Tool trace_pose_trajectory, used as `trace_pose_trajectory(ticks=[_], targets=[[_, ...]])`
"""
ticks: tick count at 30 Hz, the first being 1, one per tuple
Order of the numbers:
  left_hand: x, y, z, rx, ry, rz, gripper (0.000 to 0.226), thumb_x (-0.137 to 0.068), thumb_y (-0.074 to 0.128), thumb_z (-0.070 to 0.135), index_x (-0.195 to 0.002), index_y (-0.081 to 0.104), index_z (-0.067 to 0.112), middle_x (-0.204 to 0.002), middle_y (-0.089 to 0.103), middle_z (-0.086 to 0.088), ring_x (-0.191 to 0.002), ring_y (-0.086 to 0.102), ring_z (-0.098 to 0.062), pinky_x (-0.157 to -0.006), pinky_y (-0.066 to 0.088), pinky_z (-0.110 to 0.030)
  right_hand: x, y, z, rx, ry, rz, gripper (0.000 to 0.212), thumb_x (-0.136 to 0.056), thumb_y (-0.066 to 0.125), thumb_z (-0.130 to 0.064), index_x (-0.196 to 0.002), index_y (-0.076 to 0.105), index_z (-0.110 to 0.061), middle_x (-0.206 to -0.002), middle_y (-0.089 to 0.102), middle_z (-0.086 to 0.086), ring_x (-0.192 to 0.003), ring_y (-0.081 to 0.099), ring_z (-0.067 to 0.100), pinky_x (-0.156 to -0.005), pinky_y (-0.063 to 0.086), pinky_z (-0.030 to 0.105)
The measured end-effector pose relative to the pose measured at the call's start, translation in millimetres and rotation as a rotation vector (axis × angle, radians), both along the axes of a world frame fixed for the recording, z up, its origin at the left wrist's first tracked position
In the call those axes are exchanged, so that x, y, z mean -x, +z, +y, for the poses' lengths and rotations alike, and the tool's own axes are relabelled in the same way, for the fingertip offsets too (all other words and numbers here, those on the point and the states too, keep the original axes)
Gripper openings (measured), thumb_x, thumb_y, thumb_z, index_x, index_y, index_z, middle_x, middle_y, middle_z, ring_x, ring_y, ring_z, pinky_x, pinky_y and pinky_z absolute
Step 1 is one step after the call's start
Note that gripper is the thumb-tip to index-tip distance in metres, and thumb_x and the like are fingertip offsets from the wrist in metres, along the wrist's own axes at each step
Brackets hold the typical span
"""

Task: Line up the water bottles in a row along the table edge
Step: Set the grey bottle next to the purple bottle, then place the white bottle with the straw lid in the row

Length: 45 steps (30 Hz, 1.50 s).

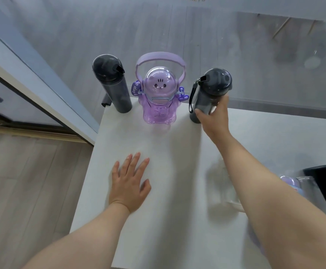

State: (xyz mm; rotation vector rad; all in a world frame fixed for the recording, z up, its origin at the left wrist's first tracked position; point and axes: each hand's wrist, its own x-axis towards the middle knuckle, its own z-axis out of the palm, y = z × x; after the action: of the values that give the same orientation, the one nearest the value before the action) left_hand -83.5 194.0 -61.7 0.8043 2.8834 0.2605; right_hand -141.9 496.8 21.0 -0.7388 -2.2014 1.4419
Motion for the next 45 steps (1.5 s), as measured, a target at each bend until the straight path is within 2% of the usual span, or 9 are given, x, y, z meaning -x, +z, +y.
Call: trace_pose_trajectory(ticks=[4,16,20,25,30,32,34,38,45], targets=[[0.9,1.1,-0.2,0.001,-0.002,0.001,0.065,-0.083,0.039,0.043,-0.146,0.034,0.030,-0.157,0.027,-0.001,-0.144,0.023,-0.023,-0.114,0.016,-0.054,-0.4,-4.5,-0.9,0.036,0.002,-0.016,0.065,-0.076,0.067,0.003,-0.133,0.038,-0.006,-0.117,0.049,0.002,-0.094,0.052,0.000,-0.064,0.041,0.001],[-0.6,1.1,0.0,0.028,-0.013,0.011,0.064,-0.084,0.037,0.043,-0.147,0.035,0.028,-0.157,0.027,-0.002,-0.145,0.022,-0.024,-0.113,0.018,-0.054,9.1,-15.5,7.4,0.061,0.027,-0.032,0.066,-0.073,0.071,-0.005,-0.130,0.039,-0.013,-0.122,0.051,0.001,-0.107,0.053,0.012,-0.085,0.048,0.017],[-0.6,1.6,0.2,0.035,-0.016,0.005,0.064,-0.085,0.036,0.043,-0.147,0.034,0.029,-0.157,0.026,-0.002,-0.145,0.022,-0.024,-0.113,0.018,-0.054,0.3,-19.2,12.8,0.091,0.073,-0.159,0.074,-0.077,0.077,-0.015,-0.138,0.035,-0.016,-0.133,0.047,-0.003,-0.122,0.047,0.013,-0.083,0.038,0.004],[-2.1,4.9,-0.5,0.048,-0.014,-0.012,0.063,-0.086,0.035,0.043,-0.147,0.032,0.029,-0.157,0.026,-0.002,-0.144,0.022,-0.024,-0.113,0.018,-0.054,-31.1,-7.7,23.6,0.056,0.040,-0.285,0.093,-0.084,0.074,-0.029,-0.154,0.015,-0.015,-0.158,0.027,0.005,-0.144,0.029,0.018,-0.112,0.032,0.031],[-4.0,4.5,0.8,0.074,-0.035,-0.010,0.063,-0.090,0.032,0.045,-0.148,0.031,0.024,-0.158,0.023,-0.005,-0.144,0.021,-0.027,-0.113,0.017,-0.057,-90.6,18.3,32.3,0.032,-0.051,-0.259,0.069,-0.089,0.063,-0.024,-0.148,0.027,-0.023,-0.151,0.035,-0.002,-0.132,0.038,0.015,-0.102,0.047,0.049],[-5.3,3.6,0.8,0.079,-0.039,-0.010,0.063,-0.091,0.030,0.046,-0.149,0.028,0.024,-0.159,0.021,-0.005,-0.145,0.019,-0.027,-0.113,0.016,-0.057,-116.1,24.9,29.6,-0.007,-0.070,-0.234,0.064,-0.089,0.062,-0.015,-0.146,0.032,-0.018,-0.147,0.039,0.000,-0.129,0.040,0.014,-0.096,0.050,0.023],[-6.3,3.7,1.4,0.074,-0.038,-0.014,0.063,-0.091,0.030,0.045,-0.149,0.028,0.023,-0.158,0.021,-0.006,-0.145,0.018,-0.028,-0.114,0.014,-0.056,-141.7,29.0,24.1,-0.044,-0.097,-0.254,0.062,-0.088,0.063,-0.009,-0.143,0.035,-0.014,-0.144,0.041,0.003,-0.127,0.041,0.015,-0.085,0.037,-0.001],[-12.5,9.8,20.1,0.017,0.033,-0.046,0.065,-0.086,0.031,0.038,-0.146,0.033,0.013,-0.154,0.029,-0.013,-0.142,0.024,-0.030,-0.115,0.012,-0.050,-184.0,23.6,12.0,-0.109,-0.083,-0.389,0.060,-0.090,0.061,-0.020,-0.143,0.034,-0.014,-0.144,0.040,0.004,-0.134,0.036,0.020,-0.104,0.027,0.022],[-41.3,12.9,89.2,-0.023,-0.200,-0.077,0.063,-0.088,0.037,0.038,-0.147,0.033,0.015,-0.155,0.030,-0.008,-0.141,0.028,-0.028,-0.114,0.019,-0.048,-212.3,13.0,-3.3,-0.019,-0.035,-0.534,0.091,-0.083,0.072,-0.039,-0.151,0.017,-0.014,-0.150,0.033,0.006,-0.139,0.031,0.021,-0.105,0.029,0.028]])
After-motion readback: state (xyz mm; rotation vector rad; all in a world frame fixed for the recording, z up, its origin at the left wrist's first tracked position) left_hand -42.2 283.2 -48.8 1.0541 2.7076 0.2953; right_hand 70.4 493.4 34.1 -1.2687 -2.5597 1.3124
